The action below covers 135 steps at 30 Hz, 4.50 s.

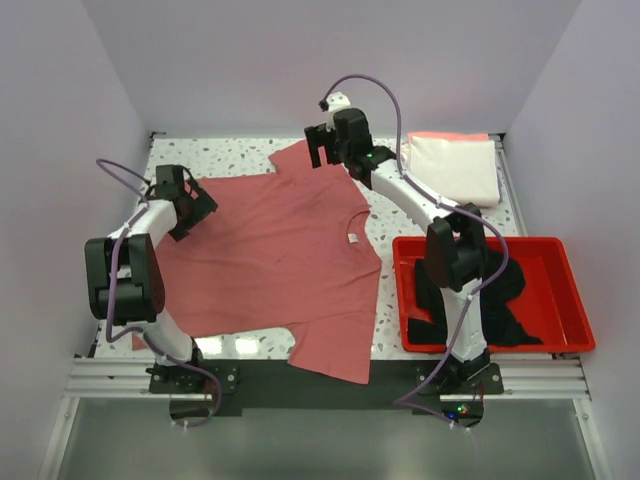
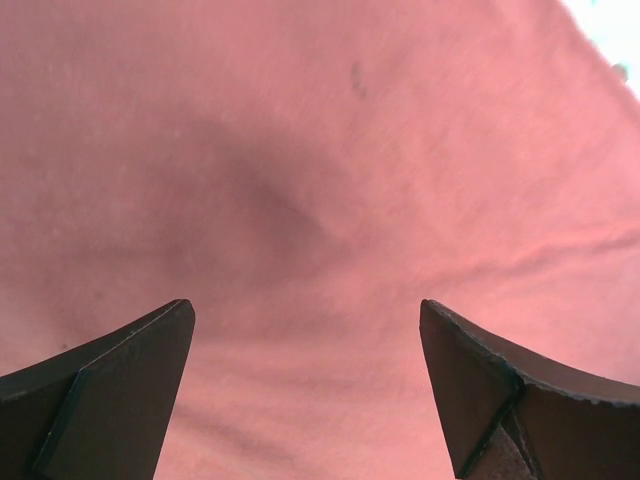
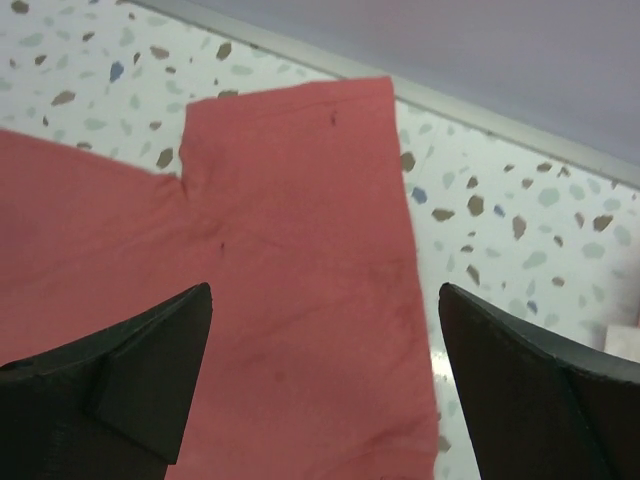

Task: Fold and stack the t-shirts
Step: Flatten the tshirt out

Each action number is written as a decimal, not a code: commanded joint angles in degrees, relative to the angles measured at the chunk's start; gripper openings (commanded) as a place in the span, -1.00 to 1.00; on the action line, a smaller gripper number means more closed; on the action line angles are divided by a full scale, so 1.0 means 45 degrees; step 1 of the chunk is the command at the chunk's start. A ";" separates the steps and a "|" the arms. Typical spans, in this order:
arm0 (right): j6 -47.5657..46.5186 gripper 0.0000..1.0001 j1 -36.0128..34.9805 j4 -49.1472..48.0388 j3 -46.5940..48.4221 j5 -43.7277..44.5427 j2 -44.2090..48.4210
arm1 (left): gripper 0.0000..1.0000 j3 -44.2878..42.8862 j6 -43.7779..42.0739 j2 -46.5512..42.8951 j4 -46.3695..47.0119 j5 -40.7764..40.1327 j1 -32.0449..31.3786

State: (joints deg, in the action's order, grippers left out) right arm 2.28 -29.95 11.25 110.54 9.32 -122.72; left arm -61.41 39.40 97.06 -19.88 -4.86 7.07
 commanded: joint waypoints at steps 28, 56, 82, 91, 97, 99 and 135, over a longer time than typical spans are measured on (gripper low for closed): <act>0.1739 0.98 0.0953 0.4883 0.0922 0.0037 -0.3666 | 1.00 -0.5962 -0.0806 0.6047 -0.1618 -0.0268 0.0597; 0.1231 0.98 0.2145 0.4864 0.3814 -0.1602 -0.3533 | 1.00 -0.9521 -0.0689 0.6541 -0.3003 0.0437 -0.0009; 0.2657 0.98 -0.0218 0.2247 -0.9290 -0.1153 0.8578 | 0.93 0.5639 0.3022 -0.7469 -0.3394 -0.3020 0.3818; 0.2442 0.98 -0.0218 0.2716 -0.9838 -0.1543 0.9145 | 0.70 0.6245 0.2983 -0.6724 -0.2048 -0.2805 0.5538; 0.2306 0.98 -0.0218 0.2911 -0.9760 -0.1350 0.9165 | 0.57 0.5991 0.2769 -0.6042 -0.1442 -0.2494 0.6299; 0.2286 0.98 -0.0218 0.3066 -0.9721 -0.1251 0.9145 | 0.54 0.5854 0.2652 -0.5593 -0.1306 -0.2533 0.6436; 0.1601 0.98 -0.5233 0.4804 -1.1204 -0.0743 0.9693 | -1.00 0.6107 0.1948 -0.4947 -0.0387 -0.1889 0.6495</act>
State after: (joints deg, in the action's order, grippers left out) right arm 11.00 -47.29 28.82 62.11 5.39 -80.49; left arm -34.50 48.64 76.01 -23.14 -14.72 35.73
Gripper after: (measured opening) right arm 0.987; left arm 0.030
